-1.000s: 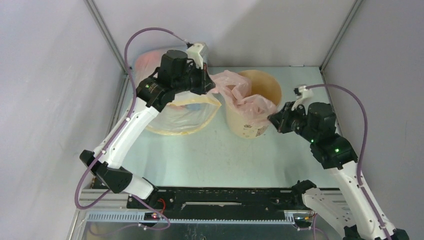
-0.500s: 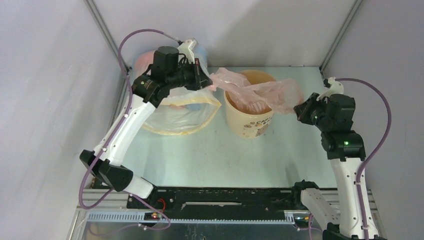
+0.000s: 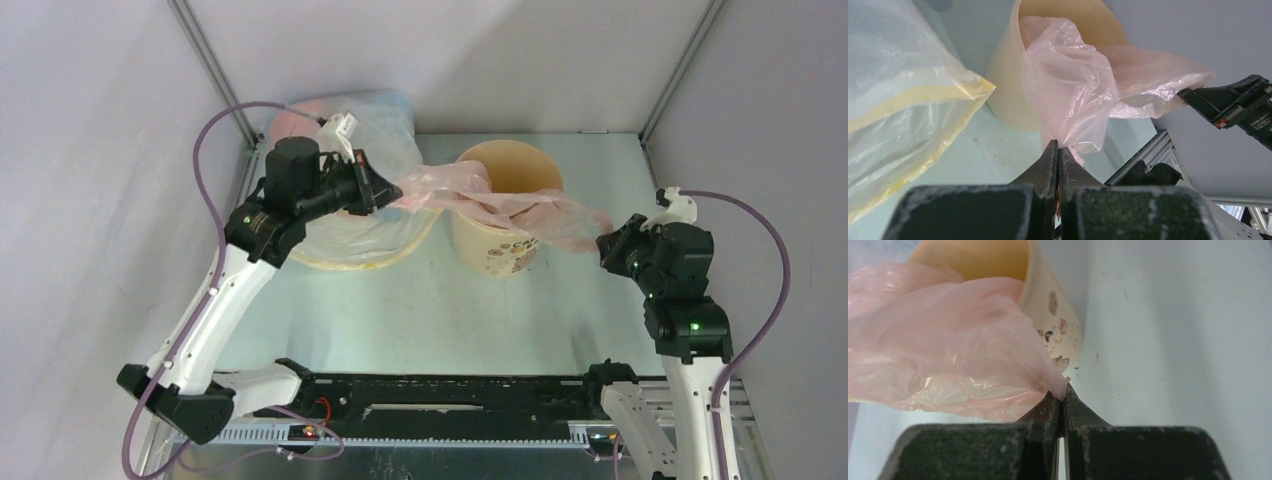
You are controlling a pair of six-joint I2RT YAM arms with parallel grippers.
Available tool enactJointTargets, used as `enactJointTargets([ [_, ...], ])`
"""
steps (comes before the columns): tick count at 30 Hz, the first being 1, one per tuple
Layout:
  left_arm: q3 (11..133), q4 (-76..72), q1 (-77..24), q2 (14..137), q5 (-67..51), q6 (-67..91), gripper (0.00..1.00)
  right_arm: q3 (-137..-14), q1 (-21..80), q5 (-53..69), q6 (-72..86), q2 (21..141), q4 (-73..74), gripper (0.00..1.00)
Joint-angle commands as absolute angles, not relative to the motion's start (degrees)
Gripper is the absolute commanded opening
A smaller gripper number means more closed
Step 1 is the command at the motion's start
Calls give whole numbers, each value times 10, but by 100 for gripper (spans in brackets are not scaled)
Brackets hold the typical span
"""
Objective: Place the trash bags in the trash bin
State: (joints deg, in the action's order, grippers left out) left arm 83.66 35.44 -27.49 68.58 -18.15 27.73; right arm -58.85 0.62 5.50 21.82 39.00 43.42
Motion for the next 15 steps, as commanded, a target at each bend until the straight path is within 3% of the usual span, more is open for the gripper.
enactJointTargets([
  [1, 775, 302, -268, 654, -180, 307, 0, -555, 4, 0, 228, 378, 420, 3],
  [10, 710, 285, -251, 630, -132, 300, 0, -518, 4, -96, 251, 393, 398, 2],
  [15, 685, 268, -248, 642, -125, 297, 0, -474, 4, -91, 245, 406, 352, 5],
])
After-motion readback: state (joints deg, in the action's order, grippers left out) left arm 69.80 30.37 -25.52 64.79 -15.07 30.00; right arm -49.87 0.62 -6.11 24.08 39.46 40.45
